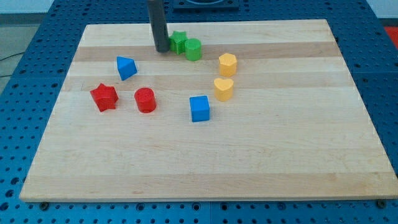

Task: Place the green star to the top right of the yellow hexagon

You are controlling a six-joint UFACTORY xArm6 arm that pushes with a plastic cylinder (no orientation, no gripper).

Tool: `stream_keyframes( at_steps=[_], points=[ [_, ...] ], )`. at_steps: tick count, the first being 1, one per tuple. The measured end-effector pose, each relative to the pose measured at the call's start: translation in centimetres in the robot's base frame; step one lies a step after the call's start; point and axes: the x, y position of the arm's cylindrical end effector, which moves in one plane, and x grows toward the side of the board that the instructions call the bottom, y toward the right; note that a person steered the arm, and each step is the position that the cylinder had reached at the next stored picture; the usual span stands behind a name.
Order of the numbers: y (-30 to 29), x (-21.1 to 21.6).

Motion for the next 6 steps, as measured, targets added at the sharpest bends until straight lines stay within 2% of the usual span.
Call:
stream_keyframes(
  at_steps=[1, 2, 3, 4, 6],
  points=[
    [7.6, 0.5],
    [10.1, 2.4],
    [6.0, 1.8],
    [5.6, 2.0],
    [4.9, -2.5]
  ],
)
